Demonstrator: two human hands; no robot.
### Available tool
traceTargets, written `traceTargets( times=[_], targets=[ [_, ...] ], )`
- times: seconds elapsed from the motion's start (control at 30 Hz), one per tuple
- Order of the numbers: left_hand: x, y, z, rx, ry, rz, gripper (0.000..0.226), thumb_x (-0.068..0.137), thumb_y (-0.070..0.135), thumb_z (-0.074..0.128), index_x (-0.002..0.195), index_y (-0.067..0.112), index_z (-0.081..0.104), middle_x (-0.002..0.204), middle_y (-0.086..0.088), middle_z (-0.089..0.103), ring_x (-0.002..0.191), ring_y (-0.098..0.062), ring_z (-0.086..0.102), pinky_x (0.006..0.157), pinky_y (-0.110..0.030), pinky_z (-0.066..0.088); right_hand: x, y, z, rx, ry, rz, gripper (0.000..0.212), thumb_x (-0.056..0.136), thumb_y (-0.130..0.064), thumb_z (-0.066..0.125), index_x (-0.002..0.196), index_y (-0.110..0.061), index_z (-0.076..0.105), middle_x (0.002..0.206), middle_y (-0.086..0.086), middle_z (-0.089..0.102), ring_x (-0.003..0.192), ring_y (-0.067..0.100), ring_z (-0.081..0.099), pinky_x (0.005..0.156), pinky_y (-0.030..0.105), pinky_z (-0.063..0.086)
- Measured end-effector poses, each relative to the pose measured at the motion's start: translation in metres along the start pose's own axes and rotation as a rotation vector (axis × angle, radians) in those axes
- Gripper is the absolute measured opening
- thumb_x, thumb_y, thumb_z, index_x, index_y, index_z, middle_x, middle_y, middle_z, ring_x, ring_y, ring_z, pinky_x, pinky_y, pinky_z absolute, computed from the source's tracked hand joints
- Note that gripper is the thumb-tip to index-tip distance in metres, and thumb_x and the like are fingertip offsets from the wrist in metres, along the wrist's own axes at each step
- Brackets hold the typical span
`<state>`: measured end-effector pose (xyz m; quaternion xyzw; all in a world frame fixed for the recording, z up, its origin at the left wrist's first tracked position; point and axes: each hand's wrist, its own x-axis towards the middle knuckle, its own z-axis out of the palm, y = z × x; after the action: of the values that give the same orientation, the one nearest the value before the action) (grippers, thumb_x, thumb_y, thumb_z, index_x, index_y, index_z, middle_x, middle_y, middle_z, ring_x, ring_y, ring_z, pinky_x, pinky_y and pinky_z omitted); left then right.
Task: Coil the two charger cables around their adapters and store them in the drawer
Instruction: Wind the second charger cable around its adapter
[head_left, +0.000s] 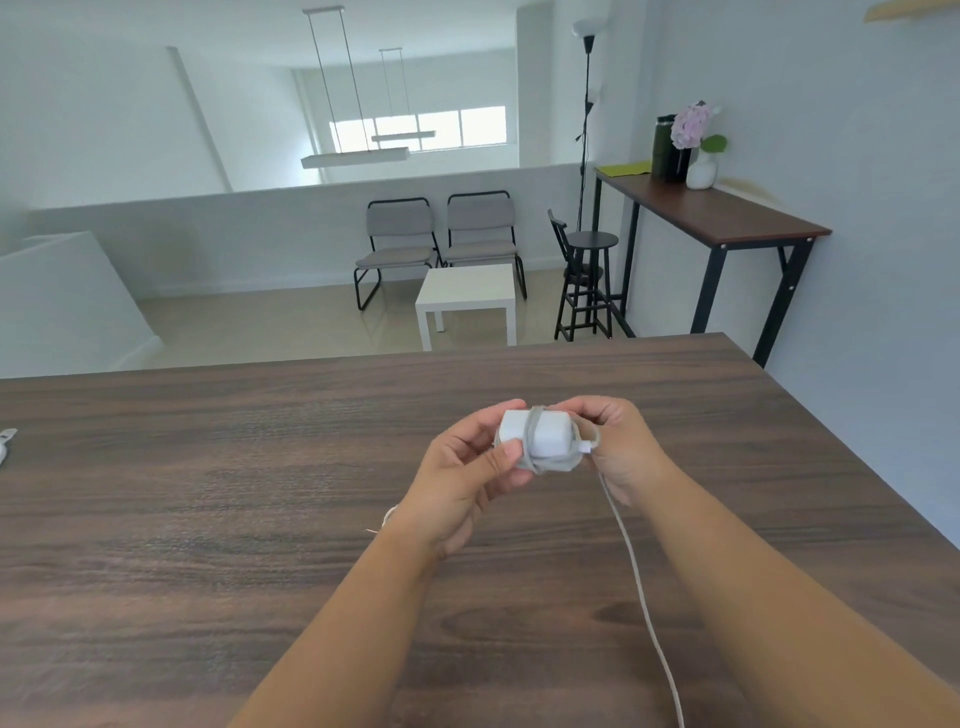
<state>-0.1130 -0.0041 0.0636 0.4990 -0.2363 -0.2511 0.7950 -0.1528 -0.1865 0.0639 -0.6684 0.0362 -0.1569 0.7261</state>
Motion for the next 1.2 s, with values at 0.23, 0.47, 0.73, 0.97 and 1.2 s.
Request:
traceTargets(
  times=[0.23,0.47,0.73,0.97,1.2],
  targets=[
    [0.019,-0.007,0.008,-0.176,0.255,0.086,0.045,0.079,0.009,0.065,0.124,0.010,0.059,0.107,-0.004,0.070,0.091,-0.015,0.071,0.072,-0.022,0.059,-0.018,0.021,0.017,-0.571,0.081,-0.193,0.021,0.093,-0.013,0.059,0.102,-0.024,0.075,0.083,-0.001,0.074,0.073,0.009,0.063,0.073,0.020,0.047],
    [0.020,-0.016,0.002,0.185,0.414,0.153,0.033,0.084,0.009,0.072,0.113,0.024,0.066,0.108,-0.002,0.067,0.094,-0.016,0.066,0.081,-0.031,0.058,-0.027,0.002,0.014,-1.158,-0.158,-0.366,0.022,0.094,-0.030,0.046,0.080,-0.020,0.060,0.076,-0.004,0.063,0.074,0.020,0.057,0.068,0.036,0.048],
    [0.016,-0.016,0.000,0.830,0.300,0.264,0.044,0.082,0.025,0.077,0.120,0.039,0.061,0.104,0.007,0.058,0.094,0.001,0.058,0.078,-0.006,0.043,-0.004,-0.060,-0.005,-1.391,-0.339,-0.316,0.020,0.094,-0.036,0.051,0.090,-0.026,0.068,0.085,-0.011,0.067,0.082,0.010,0.059,0.073,0.032,0.049],
    [0.011,-0.006,-0.007,0.746,0.055,0.150,0.042,0.081,0.024,0.078,0.118,0.042,0.066,0.099,0.008,0.060,0.083,-0.010,0.060,0.081,-0.025,0.050,0.009,-0.064,-0.023,-1.016,-0.298,-0.197,0.007,0.087,-0.031,0.067,0.083,-0.031,0.073,0.071,-0.019,0.066,0.068,-0.004,0.056,0.068,0.017,0.044],
    [0.000,0.005,0.004,0.304,-0.045,0.023,0.043,0.079,0.009,0.074,0.120,0.021,0.068,0.123,-0.020,0.062,0.094,-0.020,0.066,0.078,-0.028,0.055,0.004,-0.023,-0.025,-0.398,-0.216,-0.029,0.014,0.092,-0.016,0.062,0.088,-0.008,0.073,0.076,0.007,0.070,0.067,0.007,0.059,0.063,0.022,0.048]
  ],
)
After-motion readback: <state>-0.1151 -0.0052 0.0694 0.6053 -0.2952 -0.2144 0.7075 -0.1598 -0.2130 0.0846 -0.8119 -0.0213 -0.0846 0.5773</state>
